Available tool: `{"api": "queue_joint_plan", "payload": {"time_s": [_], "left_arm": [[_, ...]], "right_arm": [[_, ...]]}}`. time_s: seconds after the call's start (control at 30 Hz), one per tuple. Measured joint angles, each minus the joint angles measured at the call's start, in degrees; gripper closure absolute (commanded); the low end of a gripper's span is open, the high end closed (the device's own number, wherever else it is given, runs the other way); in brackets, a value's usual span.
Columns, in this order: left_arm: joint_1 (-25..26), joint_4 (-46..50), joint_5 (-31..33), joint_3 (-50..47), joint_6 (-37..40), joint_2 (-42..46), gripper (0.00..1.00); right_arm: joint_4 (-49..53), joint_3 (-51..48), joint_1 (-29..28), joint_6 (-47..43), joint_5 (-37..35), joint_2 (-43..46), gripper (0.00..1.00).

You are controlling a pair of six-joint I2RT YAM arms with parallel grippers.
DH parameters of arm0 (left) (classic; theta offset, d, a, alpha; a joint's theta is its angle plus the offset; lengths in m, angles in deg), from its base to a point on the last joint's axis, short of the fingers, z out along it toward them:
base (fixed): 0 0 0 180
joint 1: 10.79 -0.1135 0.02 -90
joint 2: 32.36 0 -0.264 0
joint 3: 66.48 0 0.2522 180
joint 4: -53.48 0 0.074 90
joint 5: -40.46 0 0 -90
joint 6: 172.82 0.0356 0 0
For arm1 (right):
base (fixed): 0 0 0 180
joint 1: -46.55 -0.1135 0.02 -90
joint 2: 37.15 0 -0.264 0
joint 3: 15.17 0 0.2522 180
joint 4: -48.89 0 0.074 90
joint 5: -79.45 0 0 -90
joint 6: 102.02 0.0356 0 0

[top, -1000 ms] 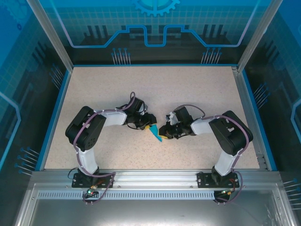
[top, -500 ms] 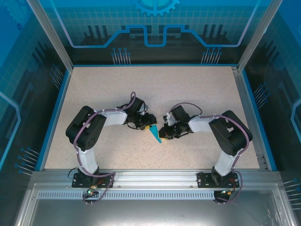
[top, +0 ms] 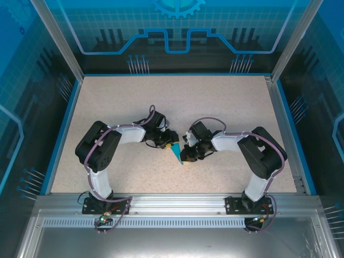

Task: Fold a paper plane with a square sheet of paper (pick it up from the middle)
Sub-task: Fold the wing for the fifth time at the center of the table.

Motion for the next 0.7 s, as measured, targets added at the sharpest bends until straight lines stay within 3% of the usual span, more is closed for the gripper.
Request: {"api": "queue_joint_plan", "payload": {"time_s": [0.33,0.7], "left_arm": [[0.00,0.17,0.00,0.00,0.00,0.00,0.59],[0.00,0.66,-0.02,0.07,0.00,0.00,0.59]], "right_arm": [[3.69,0.37,-1.62,-0.57,-2.82,2.64,0.86],[3.34,-0.15,-2.89,-4.83,-3.52,3.28,1.00]]}}
